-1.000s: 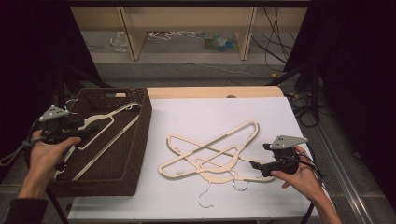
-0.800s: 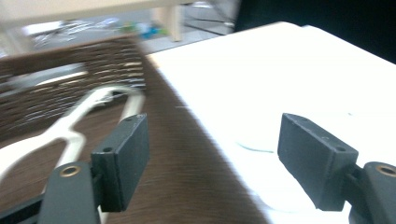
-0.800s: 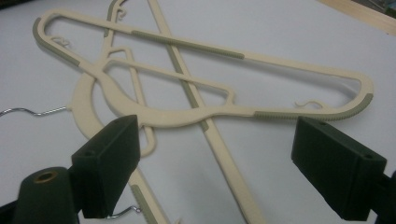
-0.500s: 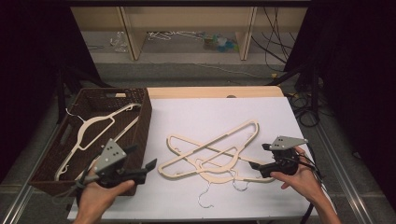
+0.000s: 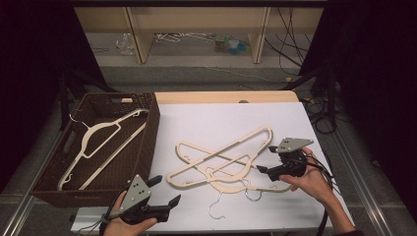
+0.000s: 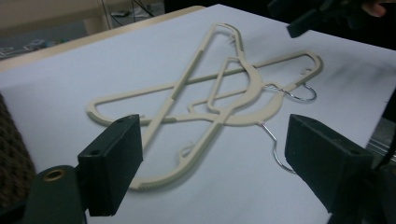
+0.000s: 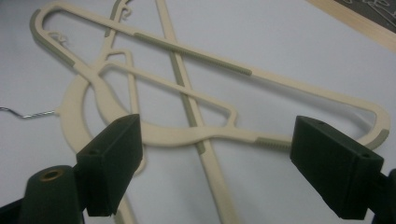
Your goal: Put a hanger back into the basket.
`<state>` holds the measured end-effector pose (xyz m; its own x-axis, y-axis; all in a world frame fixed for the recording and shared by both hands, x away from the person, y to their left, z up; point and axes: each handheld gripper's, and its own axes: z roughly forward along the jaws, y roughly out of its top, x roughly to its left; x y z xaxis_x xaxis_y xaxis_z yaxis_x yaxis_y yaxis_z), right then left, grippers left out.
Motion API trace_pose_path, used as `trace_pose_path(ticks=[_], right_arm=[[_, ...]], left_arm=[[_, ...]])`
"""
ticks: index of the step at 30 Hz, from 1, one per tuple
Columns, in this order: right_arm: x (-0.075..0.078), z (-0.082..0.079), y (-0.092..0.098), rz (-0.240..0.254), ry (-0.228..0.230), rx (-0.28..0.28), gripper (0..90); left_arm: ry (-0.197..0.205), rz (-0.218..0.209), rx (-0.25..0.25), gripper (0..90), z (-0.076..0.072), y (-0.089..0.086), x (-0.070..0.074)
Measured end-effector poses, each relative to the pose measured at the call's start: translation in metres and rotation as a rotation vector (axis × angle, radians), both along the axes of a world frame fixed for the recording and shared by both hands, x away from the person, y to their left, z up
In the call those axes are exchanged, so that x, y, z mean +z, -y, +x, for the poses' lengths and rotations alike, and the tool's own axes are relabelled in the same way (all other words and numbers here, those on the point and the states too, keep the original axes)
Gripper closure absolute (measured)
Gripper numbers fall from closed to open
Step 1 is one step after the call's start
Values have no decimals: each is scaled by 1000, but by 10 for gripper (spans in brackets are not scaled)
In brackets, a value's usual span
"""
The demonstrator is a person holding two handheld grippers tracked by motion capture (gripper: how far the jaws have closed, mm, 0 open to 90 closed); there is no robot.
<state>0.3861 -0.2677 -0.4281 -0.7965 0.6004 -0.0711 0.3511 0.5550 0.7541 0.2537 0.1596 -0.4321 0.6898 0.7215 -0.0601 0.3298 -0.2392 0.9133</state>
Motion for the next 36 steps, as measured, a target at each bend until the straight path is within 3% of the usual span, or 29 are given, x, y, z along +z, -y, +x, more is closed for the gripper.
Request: trace_pose_path(ticks=[13,14,16,17,19,24,31,36], right_arm=[[-9,17,-1,-46,-2,-14,188],[-11,22,-1,-55,15,-3,185],[-11,23,-2,-60,-2,-9,182],[-13,26,-3,-74,26,-8,179],[-11,31,-4,-94,24,-4,181],[-11,42,-9,-111,29,22,192],[-14,52,-17,-171,23,100,216],[-21,60,-25,-181,-36,132,215]], left_arm=[[4,7,-41,189,0,5,-10],[0,6,-38,189,0,5,-11],[-3,7,-43,189,1,5,-12],[-7,13,-42,189,1,5,-13],[-10,11,-47,189,1,5,-13],[-11,7,-53,189,1,6,-14],[-13,4,-51,190,2,5,-14],[-20,12,-45,191,1,5,-14]])
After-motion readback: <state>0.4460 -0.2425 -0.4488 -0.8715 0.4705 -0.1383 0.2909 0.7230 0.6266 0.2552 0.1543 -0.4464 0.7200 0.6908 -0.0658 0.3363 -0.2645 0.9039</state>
